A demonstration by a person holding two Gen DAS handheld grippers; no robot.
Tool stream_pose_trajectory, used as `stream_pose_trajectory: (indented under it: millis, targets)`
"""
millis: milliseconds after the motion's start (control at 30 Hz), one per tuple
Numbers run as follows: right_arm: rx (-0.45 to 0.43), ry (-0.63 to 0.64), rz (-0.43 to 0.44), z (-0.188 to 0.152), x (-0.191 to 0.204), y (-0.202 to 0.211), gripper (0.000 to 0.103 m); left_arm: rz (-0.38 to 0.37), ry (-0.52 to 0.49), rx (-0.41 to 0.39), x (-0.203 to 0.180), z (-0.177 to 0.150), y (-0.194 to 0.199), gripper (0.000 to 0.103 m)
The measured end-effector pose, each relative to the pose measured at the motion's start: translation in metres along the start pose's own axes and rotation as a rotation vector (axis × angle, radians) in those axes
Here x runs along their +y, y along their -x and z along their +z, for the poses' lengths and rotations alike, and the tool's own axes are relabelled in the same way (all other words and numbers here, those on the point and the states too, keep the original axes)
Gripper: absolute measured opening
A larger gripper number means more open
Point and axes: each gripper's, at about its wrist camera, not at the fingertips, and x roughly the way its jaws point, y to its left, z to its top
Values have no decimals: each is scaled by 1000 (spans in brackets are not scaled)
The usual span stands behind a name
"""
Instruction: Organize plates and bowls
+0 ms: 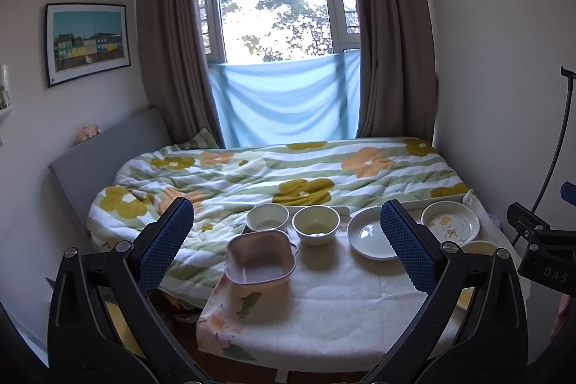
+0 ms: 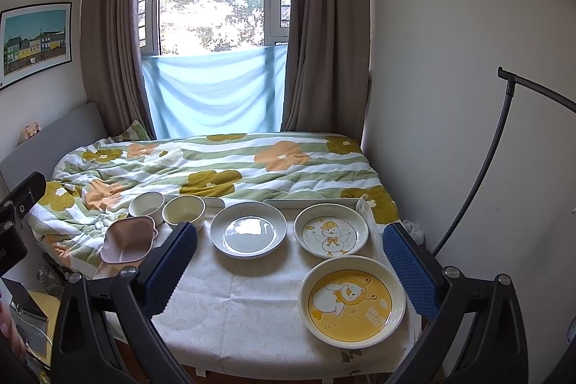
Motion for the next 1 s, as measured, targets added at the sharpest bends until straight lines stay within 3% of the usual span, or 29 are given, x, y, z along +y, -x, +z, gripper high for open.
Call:
stream_pose_trajectory:
  millis: [1000]
  targets:
    - [6,11,1,-4,8,-6,103,-19,4,21,3,-1,0,103]
